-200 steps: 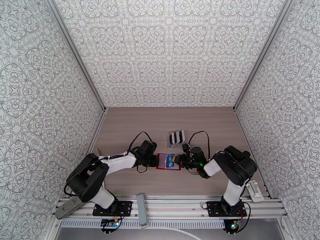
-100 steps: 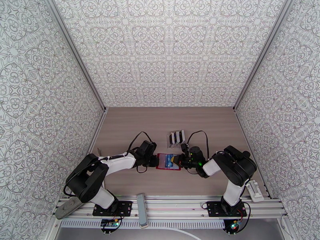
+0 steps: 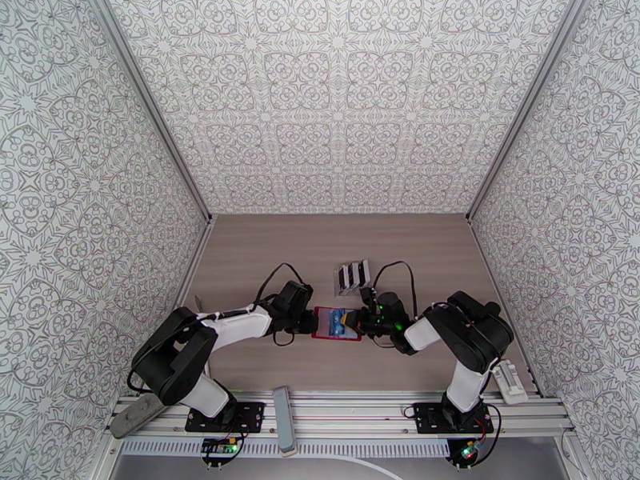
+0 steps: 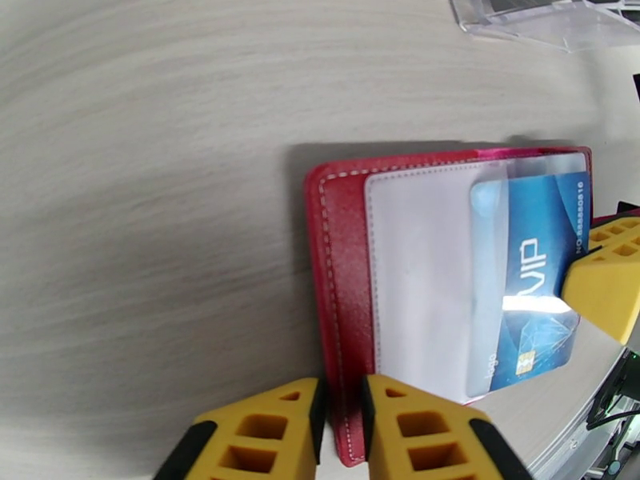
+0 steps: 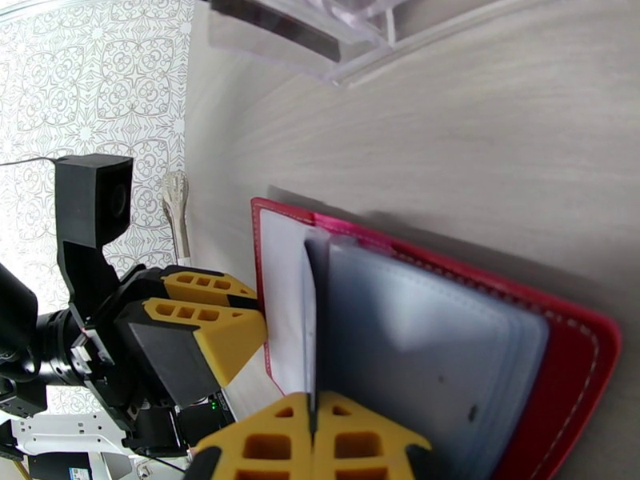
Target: Put the credit cards into the card holder
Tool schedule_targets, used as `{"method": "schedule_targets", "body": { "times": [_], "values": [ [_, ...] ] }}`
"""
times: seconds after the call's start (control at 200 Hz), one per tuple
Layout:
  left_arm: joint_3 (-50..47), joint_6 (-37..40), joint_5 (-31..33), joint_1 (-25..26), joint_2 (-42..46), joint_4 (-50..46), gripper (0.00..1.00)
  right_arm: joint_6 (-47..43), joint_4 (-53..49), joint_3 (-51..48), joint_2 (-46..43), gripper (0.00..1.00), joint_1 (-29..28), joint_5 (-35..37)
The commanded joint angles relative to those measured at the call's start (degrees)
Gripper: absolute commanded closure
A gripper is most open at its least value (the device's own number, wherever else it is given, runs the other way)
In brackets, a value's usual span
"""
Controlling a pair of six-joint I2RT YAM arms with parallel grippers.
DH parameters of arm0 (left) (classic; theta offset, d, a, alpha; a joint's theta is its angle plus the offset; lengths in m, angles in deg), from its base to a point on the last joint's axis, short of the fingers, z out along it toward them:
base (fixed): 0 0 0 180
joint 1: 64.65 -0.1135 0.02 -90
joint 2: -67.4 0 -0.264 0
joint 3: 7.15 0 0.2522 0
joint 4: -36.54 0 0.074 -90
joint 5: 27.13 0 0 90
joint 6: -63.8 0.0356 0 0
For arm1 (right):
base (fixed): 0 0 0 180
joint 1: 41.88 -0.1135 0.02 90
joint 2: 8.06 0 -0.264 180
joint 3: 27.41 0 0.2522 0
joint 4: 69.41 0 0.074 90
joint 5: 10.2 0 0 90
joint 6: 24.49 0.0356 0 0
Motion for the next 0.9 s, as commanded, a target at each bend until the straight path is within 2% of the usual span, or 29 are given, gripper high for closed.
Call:
{"method": "schedule_targets", "body": {
  "times": [0.0,0.125,0.435,0.785,0.895],
  "values": [
    [-2.2,-0.4,1.3,-0.4,-3.3,-0.8,0.78,-0.8,-2.7,0.9,-1.1,0.96,-0.7,1.4],
    [-2.4,-0.4,1.2,-0.4,-3.2,-0.7,0.78,-1.3,-3.6,1.0,-1.4,0.86,-0.7,1.7],
    [-2.4,-0.4,1.1,-0.5,-3.1,-0.7,0.78,-3.4,-9.6,2.1,-4.7,0.72,-0.8,2.6],
    [-1.9,-0.6,0.8,0.0,-3.3,-0.5,0.78,-7.6,-23.0,6.0,-7.8,0.64,-2.0,5.7],
    [-1.7,-0.6,0.8,0.2,-3.3,-0.5,0.78,-11.2,-31.5,8.4,-8.9,0.62,-2.8,8.6]
  ]
}}
